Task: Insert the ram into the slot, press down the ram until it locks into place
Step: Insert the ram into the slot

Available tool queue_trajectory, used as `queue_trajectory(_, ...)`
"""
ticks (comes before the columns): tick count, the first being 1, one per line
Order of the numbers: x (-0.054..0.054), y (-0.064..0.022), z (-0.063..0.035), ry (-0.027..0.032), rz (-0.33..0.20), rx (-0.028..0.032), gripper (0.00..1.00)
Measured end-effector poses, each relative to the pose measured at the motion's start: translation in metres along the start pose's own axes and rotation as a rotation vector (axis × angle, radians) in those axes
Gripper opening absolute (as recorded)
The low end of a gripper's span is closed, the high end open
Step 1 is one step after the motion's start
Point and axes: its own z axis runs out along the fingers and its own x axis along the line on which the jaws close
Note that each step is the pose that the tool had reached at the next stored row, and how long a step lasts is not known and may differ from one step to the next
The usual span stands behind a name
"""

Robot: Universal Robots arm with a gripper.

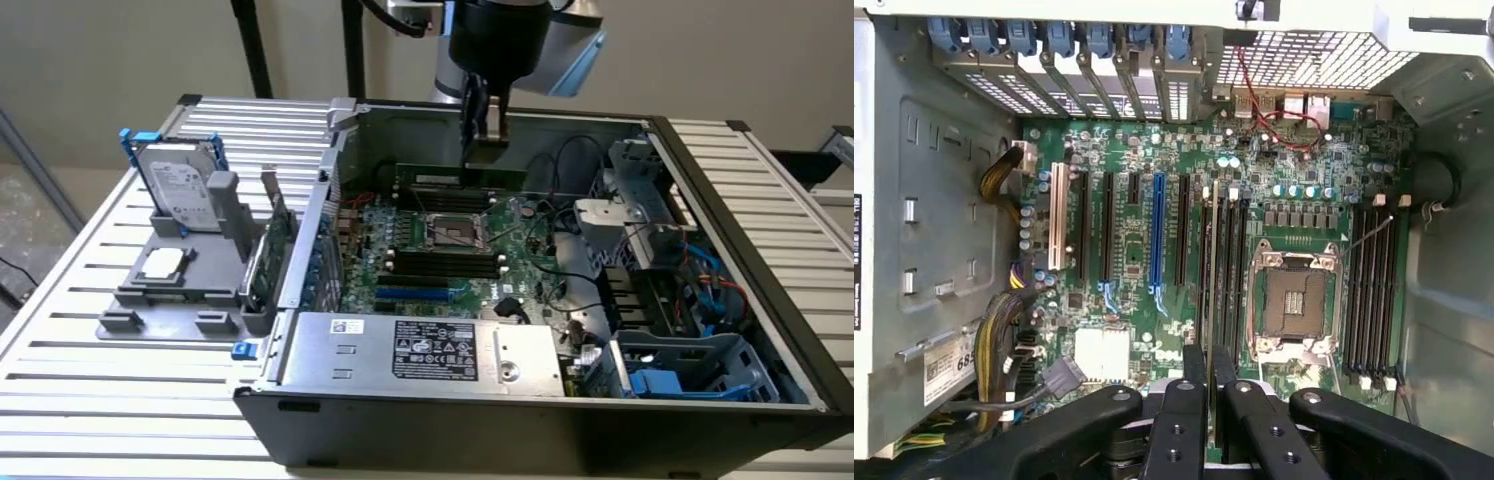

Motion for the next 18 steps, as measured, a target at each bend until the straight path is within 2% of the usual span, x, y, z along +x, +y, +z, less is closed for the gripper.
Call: queue_trajectory(18, -0.001, -0.0024, 0.0328, -0.0015, 0.030, -0.0004, 0.14)
